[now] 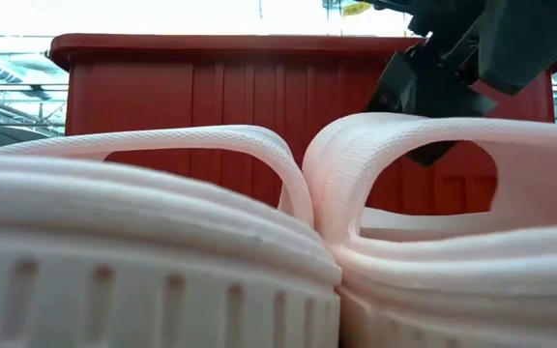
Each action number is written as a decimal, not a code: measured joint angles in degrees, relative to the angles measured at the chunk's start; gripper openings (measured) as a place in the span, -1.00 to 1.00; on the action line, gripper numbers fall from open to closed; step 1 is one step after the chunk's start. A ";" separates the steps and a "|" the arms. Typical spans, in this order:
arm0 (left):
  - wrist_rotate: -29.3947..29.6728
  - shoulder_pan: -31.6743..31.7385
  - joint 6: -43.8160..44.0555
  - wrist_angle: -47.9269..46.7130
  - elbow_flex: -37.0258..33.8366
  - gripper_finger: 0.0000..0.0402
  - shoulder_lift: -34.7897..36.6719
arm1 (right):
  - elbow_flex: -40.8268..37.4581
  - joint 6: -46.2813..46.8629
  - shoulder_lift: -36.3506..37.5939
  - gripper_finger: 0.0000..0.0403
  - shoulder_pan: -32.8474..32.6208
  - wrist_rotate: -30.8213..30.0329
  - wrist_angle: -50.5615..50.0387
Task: Pick and place slides into bin
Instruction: Put the right white slide into the red bin
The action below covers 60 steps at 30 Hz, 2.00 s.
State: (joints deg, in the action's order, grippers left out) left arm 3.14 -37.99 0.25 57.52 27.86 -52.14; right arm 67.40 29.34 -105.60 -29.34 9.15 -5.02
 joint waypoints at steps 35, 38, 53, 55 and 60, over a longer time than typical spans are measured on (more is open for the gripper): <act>0.00 0.04 0.28 0.02 0.04 0.20 0.00 | -0.07 -13.55 0.02 -0.97 0.51 3.15 0.42; 0.00 0.04 0.28 0.02 0.04 0.20 0.00 | -0.09 -12.57 0.02 -0.98 0.71 3.17 0.46; 0.00 0.04 0.24 0.02 0.04 0.20 0.02 | -0.15 -13.30 2.91 -0.98 0.76 3.08 0.40; 0.00 0.04 0.24 0.02 0.04 0.20 0.02 | -0.15 -13.63 2.91 -0.98 0.74 3.15 0.31; 0.00 0.04 0.22 0.02 0.04 0.20 0.02 | -0.15 -13.78 2.92 -0.98 0.74 3.83 0.36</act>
State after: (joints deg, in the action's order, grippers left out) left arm 3.14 -37.95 0.48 57.54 27.90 -52.12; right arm 67.24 15.56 -102.68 -28.60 12.98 -4.66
